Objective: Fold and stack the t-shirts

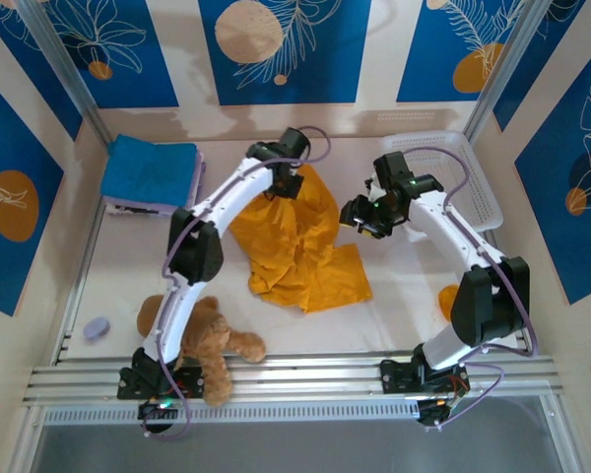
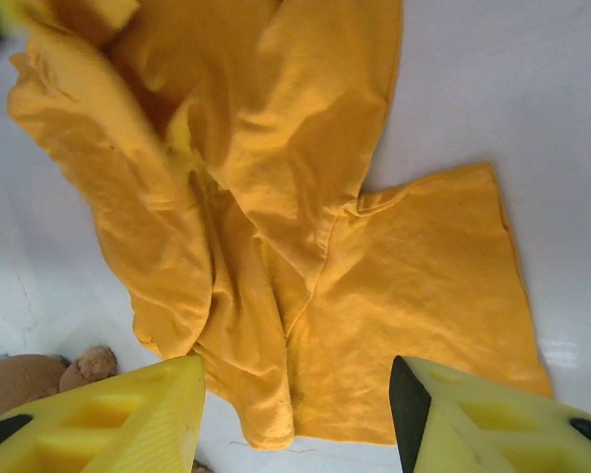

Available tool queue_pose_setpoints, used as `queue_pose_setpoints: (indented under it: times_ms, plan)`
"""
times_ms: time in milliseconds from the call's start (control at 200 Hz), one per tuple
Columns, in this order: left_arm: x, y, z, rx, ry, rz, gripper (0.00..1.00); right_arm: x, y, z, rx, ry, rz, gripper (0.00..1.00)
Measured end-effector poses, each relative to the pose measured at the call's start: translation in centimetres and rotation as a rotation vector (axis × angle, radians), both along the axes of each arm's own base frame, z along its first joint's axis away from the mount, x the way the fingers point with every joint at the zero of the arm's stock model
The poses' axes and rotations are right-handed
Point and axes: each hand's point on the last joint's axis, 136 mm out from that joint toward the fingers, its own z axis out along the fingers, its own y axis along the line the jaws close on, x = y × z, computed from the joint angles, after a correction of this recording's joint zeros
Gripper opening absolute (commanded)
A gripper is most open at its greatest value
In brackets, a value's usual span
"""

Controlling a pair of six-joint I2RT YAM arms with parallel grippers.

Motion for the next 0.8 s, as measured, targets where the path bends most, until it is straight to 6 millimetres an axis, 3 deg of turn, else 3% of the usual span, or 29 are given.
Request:
queue_pose_setpoints:
  times_ms: [140, 275, 425, 550, 695, 800]
  plan:
    - [-0.1, 5.1, 5.5, -0.063, -0.054, 0.079, 0.00, 1.4, 1.6, -1.5, -0.007, 0.022, 0.029, 0.54]
    - [-1.8, 10.6, 7.6, -0.101, -0.051, 0.159, 0.00, 3.9, 2.8, -3.3, -0.046, 0.046, 0.047, 0.54]
    - [-4.0, 16.0, 6.8, -0.124, -0.003, 0.247, 0.00, 7.9, 3.8, -5.3, -0.126, 0.037, 0.068, 0.54]
    - [-5.7, 19.1, 5.5, -0.147, 0.038, 0.303, 0.00, 10.1, 4.0, -7.3, -0.183, 0.048, 0.088, 0.54]
    - [-6.5, 20.3, 4.9, -0.176, 0.062, 0.325, 0.00, 12.0, 4.1, -9.9, -0.241, 0.079, 0.112, 0.49]
    - [-6.5, 20.5, 4.8, -0.202, 0.070, 0.326, 0.00, 12.2, 4.0, -11.6, -0.266, 0.112, 0.124, 0.32]
